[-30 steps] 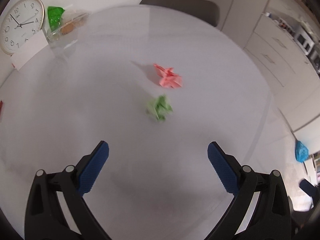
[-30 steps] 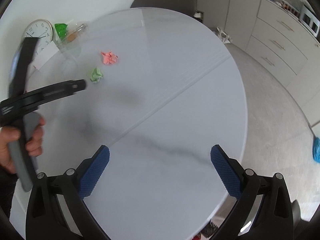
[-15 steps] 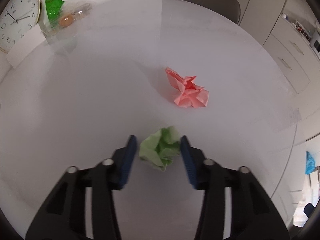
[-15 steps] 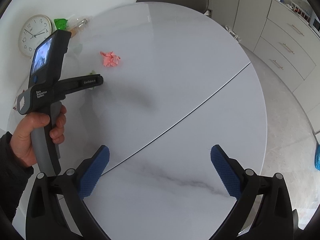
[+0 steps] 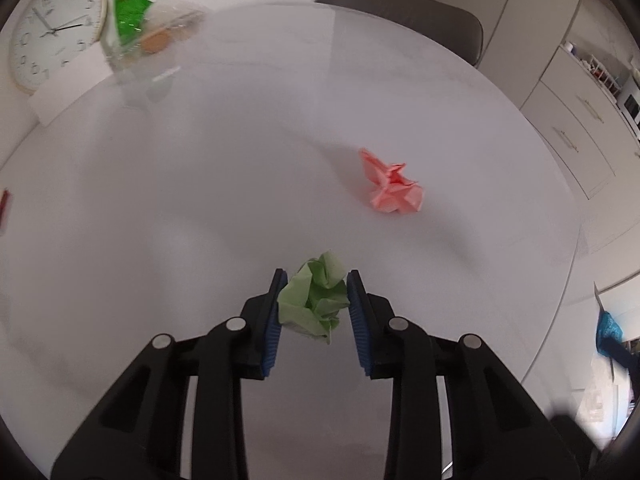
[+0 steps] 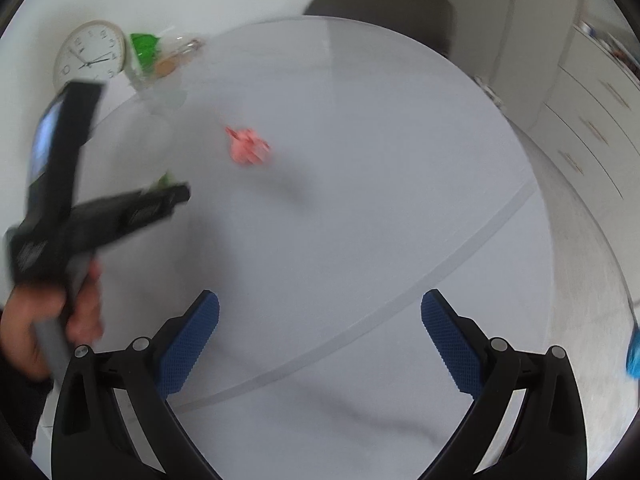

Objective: Collect trash
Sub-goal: 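Grasp the green crumpled paper with the left tool while the right tool grasps the pink crumpled paper, then carry the green and pink paper to the wastebasket and release both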

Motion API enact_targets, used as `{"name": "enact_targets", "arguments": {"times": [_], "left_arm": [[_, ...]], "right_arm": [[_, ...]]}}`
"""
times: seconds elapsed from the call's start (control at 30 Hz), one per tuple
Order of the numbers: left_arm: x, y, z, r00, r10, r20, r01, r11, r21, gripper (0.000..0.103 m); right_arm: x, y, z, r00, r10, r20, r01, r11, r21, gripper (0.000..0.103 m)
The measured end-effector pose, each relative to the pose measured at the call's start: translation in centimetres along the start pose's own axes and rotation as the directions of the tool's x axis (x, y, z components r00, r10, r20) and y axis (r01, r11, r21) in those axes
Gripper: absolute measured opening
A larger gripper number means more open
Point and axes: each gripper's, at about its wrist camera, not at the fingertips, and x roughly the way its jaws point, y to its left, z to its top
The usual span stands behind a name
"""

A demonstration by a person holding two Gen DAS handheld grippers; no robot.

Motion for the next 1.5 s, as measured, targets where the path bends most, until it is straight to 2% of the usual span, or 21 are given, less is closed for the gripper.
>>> {"name": "enact_targets", "arguments": {"times": [0.13,0.27,0.37,0.53,0.63,0.73,0.77,0.9,1.1,1.23,1.33,1.5], "left_arm": [[-1.9,2.4,-1.5,1.0,0.011,-0.017,-0.012,0.999,-0.045,0.03],[-3.3,4.9,-3.3,0.999,0.022,-0.024,-0.024,0.995,-0.101,0.03],[-4.6,6.7,-4.4,1.0,0.022,-0.006,-0.023,0.991,-0.132,0.03],[-5.5,7.8,-5.4,0.999,0.049,-0.009,-0.05,0.99,-0.129,0.03],[-5.4,8.4,-5.2,0.999,0.036,-0.016,-0.038,0.989,-0.142,0.03],[-5.7,8.3,-5.2,1.0,0.02,-0.014,-0.021,0.99,-0.141,0.03],[-5.8,8.0,-5.2,1.0,0.014,-0.01,-0.015,0.991,-0.134,0.03],[-6.6,7.2,-5.5,1.0,0.012,-0.004,-0.012,0.994,-0.108,0.03],[-8.4,5.5,-5.9,1.0,-0.025,0.009,0.026,0.999,-0.027,0.03],[-10.3,2.8,-7.7,0.998,-0.069,0.007,0.068,0.995,0.067,0.03],[-11.8,-0.1,-10.4,0.994,-0.109,-0.02,0.111,0.98,0.166,0.03],[-14.3,-5.9,-16.8,0.971,-0.213,-0.108,0.236,0.918,0.319,0.03]], "right_arm": [[3.6,2.6,4.7,1.0,0.024,-0.011,-0.025,0.996,-0.081,0.1],[7.3,4.8,7.8,0.998,0.047,-0.034,-0.051,0.99,-0.13,0.099],[9.9,5.7,9.3,0.997,0.048,-0.068,-0.057,0.99,-0.132,0.089],[12.3,6.4,10.3,0.996,0.016,-0.088,-0.028,0.99,-0.138,0.079],[13.3,6.9,10.9,0.994,0.015,-0.109,-0.032,0.988,-0.151,0.067],[13.7,7.8,11.2,0.994,0.007,-0.108,-0.029,0.978,-0.205,0.052],[13.7,8.1,11.2,0.994,0.0,-0.107,-0.024,0.975,-0.222,0.042],[12.0,7.8,10.6,0.996,0.022,-0.09,-0.041,0.975,-0.217,0.038],[5.2,5.5,5.7,0.996,0.075,-0.042,-0.08,0.986,-0.144,0.038],[-0.7,3.4,-1.0,0.996,0.085,-0.024,-0.087,0.992,-0.09,0.038],[-4.8,1.5,-7.4,0.997,0.075,-0.034,-0.076,0.997,-0.03,0.039],[-10.0,-1.1,-17.2,0.997,0.036,-0.065,-0.029,0.994,0.107,0.039]]}}
